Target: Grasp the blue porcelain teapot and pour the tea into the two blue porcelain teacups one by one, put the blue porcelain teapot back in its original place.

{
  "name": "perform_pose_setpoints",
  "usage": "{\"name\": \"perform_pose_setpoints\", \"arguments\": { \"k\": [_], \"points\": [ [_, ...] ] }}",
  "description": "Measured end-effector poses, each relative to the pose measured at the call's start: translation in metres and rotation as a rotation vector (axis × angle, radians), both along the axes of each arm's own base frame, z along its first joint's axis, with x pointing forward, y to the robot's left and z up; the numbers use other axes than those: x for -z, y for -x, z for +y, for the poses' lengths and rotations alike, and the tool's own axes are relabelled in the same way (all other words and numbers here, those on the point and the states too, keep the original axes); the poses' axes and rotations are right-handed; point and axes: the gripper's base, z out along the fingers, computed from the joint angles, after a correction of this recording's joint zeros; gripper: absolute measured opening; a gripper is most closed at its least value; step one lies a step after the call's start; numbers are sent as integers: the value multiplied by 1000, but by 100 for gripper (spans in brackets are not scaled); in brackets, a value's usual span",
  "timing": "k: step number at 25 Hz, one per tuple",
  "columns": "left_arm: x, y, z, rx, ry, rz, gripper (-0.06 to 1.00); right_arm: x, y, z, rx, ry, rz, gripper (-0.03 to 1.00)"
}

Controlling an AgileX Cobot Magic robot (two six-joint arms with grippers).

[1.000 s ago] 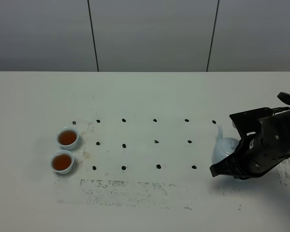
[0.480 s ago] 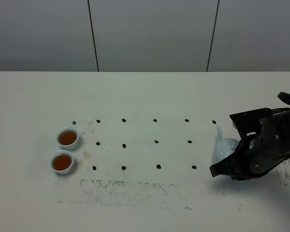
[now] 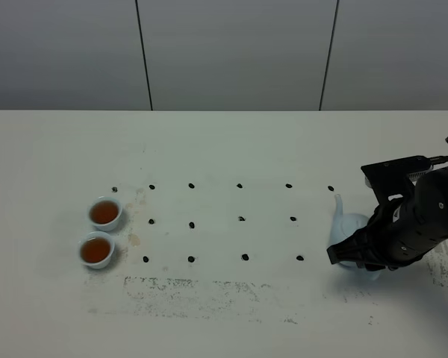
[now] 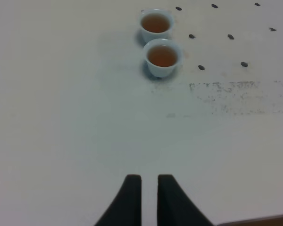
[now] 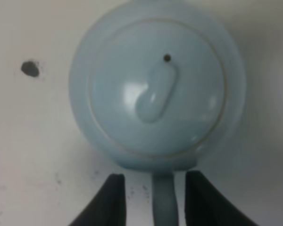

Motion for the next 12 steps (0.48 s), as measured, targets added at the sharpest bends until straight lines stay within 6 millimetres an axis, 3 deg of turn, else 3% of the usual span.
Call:
{"name": "perform_pose_setpoints", "arguments": {
  "k": [7, 12],
  "points": [
    [0, 0, 0, 0, 0, 0, 11, -35, 5, -9, 24, -53, -92, 30],
    [0, 0, 0, 0, 0, 0, 11, -62, -14, -41, 145, -84, -169, 30]
  ]
}}
